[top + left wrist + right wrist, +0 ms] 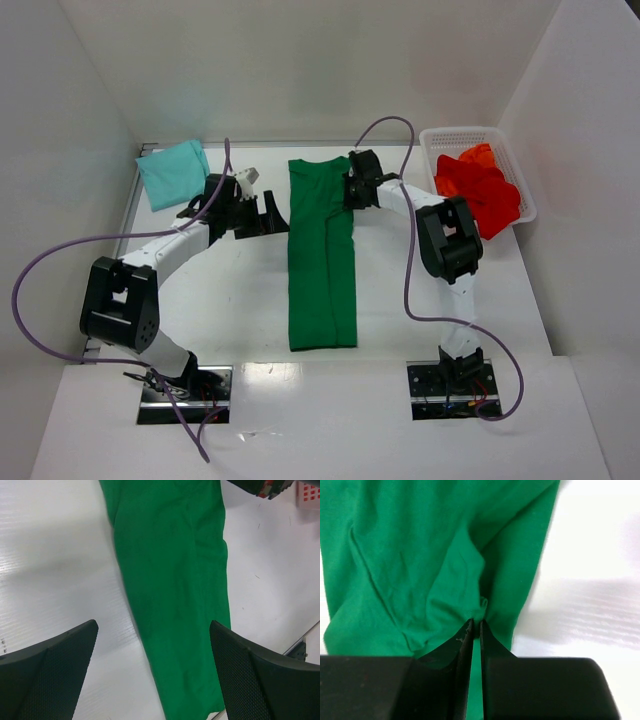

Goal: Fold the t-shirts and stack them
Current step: Rotate the tshirt 90 degrees

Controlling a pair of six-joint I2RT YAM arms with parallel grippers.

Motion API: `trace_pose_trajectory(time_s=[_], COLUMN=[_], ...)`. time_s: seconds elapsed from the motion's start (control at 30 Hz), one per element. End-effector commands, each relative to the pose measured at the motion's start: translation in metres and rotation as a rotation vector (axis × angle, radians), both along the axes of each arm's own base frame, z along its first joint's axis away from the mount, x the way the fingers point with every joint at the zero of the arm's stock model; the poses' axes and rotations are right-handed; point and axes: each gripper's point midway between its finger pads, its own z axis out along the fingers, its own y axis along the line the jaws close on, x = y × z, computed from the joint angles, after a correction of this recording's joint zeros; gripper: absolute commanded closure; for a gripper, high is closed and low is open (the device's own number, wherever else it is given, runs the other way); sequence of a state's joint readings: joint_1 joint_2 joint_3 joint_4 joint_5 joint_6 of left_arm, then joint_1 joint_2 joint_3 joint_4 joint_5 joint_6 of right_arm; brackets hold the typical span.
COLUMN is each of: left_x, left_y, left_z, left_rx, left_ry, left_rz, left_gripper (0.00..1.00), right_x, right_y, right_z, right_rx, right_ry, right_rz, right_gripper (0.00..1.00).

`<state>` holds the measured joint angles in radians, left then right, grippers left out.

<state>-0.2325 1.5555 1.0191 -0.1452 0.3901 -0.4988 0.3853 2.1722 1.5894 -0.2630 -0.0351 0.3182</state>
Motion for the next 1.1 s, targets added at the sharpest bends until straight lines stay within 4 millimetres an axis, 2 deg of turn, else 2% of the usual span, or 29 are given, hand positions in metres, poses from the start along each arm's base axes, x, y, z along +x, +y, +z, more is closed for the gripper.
trace_pose_trajectory(time_s=[0.0,0.33,0.43,0.57,0.67,0.77,0.8,0.83,0.9,0.93,0.97,1.0,1.07], left_x=[0.003,0.002,0.001,0.001,0.001,0.002,0.0,0.0,-0.005,-0.007,-0.009,-0.009,-0.022], left_y=[-0.003,-0.004,-0.008,-0.008,-0.008,-0.009,-0.01,-0.008,-0.009,-0.009,-0.008,-0.008,-0.012], left_z=[0.0,-0.005,-0.005,-0.005,-0.005,-0.002,-0.003,-0.004,-0.007,-0.003,0.001,0.004,0.005], left_rx=[0.002,-0.001,-0.001,-0.001,-0.001,0.003,0.01,0.026,0.039,0.038,0.035,0.028,0.013], left_ry=[-0.033,-0.018,-0.018,-0.018,-0.018,-0.029,-0.02,-0.014,0.001,-0.002,-0.006,-0.007,0.01], left_rz=[-0.029,-0.035,-0.045,-0.045,-0.045,-0.053,-0.058,-0.053,-0.055,-0.055,-0.053,-0.046,-0.058], left_gripper=[0.0,0.0,0.0,0.0,0.0,0.0,0.0,0.0,0.0,0.0,0.0,0.0,0.0], right_x=[-0.003,-0.036,-0.037,-0.038,-0.034,-0.032,-0.034,-0.036,-0.045,-0.05,-0.055,-0.061,-0.076], right_y=[-0.007,-0.01,-0.01,-0.013,-0.014,-0.013,-0.014,-0.015,-0.021,-0.026,-0.028,-0.03,-0.035], right_z=[0.036,0.003,0.004,0.003,0.026,0.062,0.077,0.099,0.121,0.145,0.153,0.158,0.165], right_rx=[0.018,0.047,0.054,0.049,0.06,0.089,0.097,0.115,0.121,0.135,0.14,0.14,0.144], right_ry=[-0.042,0.055,0.047,0.047,0.001,-0.068,-0.097,-0.143,-0.194,-0.242,-0.258,-0.27,-0.266], right_rz=[-0.039,-0.049,-0.052,-0.069,-0.075,-0.071,-0.066,-0.063,-0.067,-0.075,-0.073,-0.068,-0.061], right_gripper=[0.86,0.78,0.77,0.66,0.56,0.46,0.41,0.34,0.24,0.17,0.08,0.03,0.0])
